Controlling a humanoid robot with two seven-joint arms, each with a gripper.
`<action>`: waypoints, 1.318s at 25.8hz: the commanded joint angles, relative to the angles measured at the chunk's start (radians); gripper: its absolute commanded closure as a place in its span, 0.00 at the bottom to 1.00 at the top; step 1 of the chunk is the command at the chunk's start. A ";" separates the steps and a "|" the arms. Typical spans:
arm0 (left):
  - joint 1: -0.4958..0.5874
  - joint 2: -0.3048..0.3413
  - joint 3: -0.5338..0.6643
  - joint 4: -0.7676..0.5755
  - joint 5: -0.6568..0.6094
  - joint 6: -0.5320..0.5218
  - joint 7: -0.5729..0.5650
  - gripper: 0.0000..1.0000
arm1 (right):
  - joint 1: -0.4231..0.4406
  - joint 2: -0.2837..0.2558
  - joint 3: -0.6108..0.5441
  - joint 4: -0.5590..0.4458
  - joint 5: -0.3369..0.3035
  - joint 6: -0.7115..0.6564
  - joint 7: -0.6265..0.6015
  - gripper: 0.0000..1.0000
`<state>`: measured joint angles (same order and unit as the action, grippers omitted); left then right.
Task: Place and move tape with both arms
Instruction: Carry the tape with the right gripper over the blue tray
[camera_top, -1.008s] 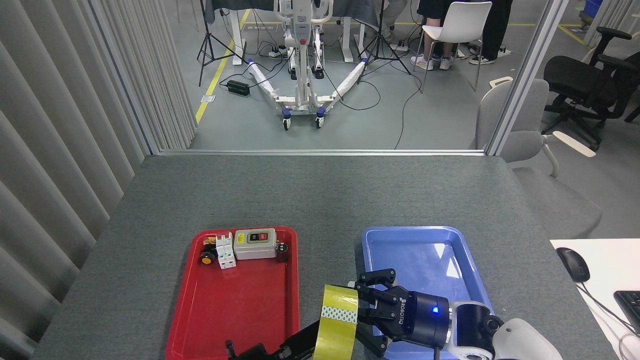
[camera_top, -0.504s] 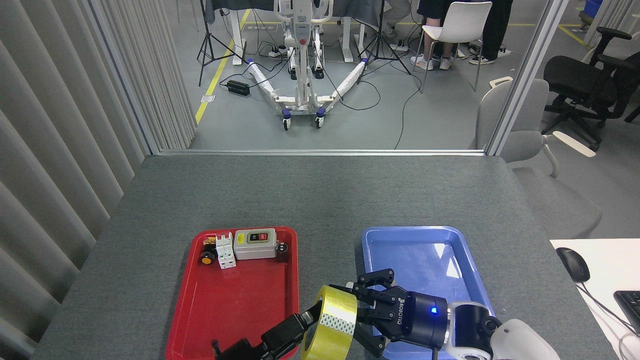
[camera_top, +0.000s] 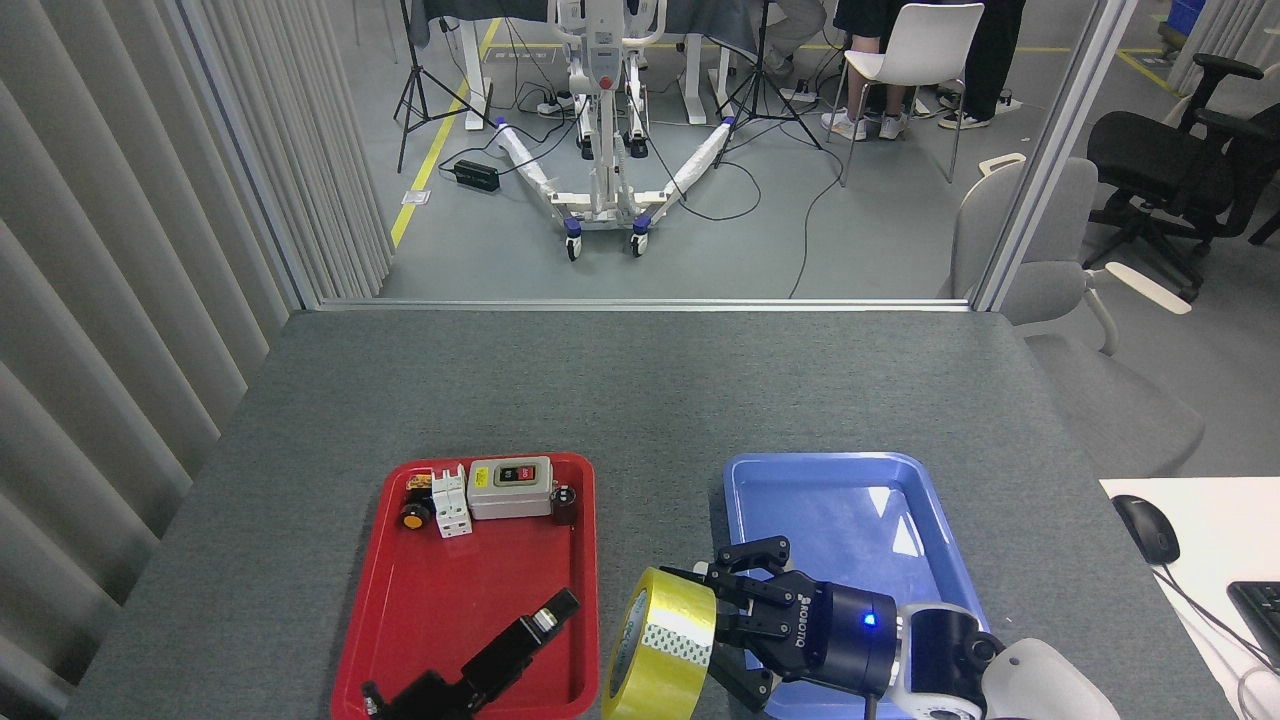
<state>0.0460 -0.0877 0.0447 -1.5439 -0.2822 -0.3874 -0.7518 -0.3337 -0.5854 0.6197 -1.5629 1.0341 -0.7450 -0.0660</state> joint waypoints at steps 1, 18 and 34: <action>-0.046 0.000 0.092 0.073 -0.192 -0.011 0.157 0.00 | 0.005 0.004 -0.028 0.000 0.000 -0.004 0.000 0.74; 0.051 -0.004 -0.181 -0.033 -1.193 0.633 0.928 0.00 | 0.147 0.263 -0.902 0.096 -0.012 0.118 0.400 0.79; 0.092 0.089 -0.094 -0.076 -1.057 0.323 1.091 0.00 | -0.053 -0.125 -0.365 0.569 -0.396 0.493 0.572 0.80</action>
<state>0.1367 -0.0228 -0.1057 -1.6263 -1.3772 0.0170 0.3013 -0.3130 -0.6533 0.1108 -1.0700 0.7758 -0.2845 0.4727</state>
